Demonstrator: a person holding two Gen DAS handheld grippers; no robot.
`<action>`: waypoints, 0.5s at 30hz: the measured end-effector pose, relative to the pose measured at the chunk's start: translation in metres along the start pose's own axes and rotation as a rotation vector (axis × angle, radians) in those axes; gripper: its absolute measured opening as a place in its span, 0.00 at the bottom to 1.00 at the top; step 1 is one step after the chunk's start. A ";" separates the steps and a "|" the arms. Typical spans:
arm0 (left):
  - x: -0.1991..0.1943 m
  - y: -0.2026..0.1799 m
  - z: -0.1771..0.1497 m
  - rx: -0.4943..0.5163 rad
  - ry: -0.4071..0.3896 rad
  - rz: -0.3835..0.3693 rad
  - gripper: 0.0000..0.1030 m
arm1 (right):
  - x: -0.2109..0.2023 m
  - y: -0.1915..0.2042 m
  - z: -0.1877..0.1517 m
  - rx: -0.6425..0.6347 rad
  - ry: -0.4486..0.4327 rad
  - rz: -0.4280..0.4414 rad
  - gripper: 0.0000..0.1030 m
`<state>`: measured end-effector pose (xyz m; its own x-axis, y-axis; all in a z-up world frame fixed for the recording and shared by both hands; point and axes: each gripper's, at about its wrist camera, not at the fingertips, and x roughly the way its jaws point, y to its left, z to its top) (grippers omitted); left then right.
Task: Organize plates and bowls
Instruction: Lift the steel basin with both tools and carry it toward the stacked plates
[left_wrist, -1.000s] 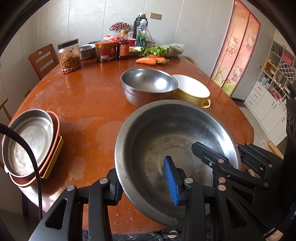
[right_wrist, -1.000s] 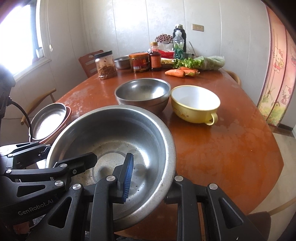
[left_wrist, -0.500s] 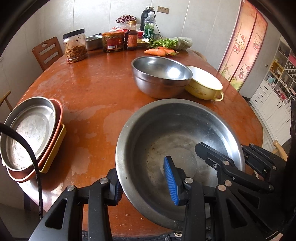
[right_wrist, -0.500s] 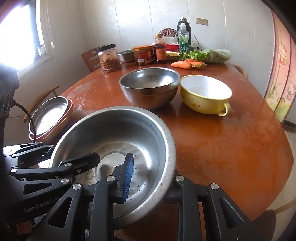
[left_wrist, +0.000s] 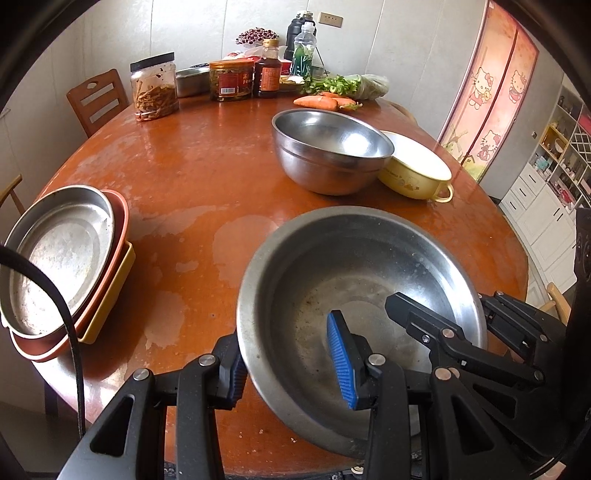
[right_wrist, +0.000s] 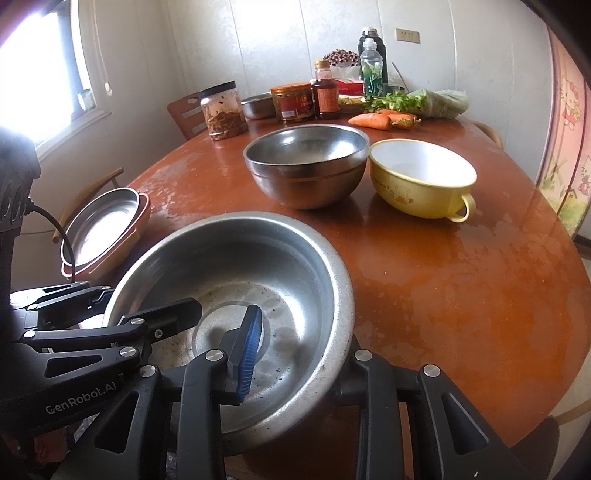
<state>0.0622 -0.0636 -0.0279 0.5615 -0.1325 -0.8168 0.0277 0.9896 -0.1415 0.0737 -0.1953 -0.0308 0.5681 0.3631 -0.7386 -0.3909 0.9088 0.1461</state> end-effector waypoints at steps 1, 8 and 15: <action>0.000 0.000 0.000 0.000 -0.002 0.000 0.39 | 0.000 0.000 0.000 0.002 0.000 0.002 0.34; -0.001 0.000 0.000 0.002 -0.007 0.006 0.38 | -0.001 -0.001 -0.001 0.001 -0.007 -0.005 0.38; -0.003 0.002 -0.001 -0.006 -0.013 0.007 0.38 | 0.001 -0.007 0.000 0.030 -0.001 -0.018 0.52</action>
<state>0.0601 -0.0616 -0.0259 0.5719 -0.1245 -0.8108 0.0188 0.9901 -0.1389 0.0771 -0.2010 -0.0325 0.5758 0.3467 -0.7404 -0.3588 0.9209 0.1522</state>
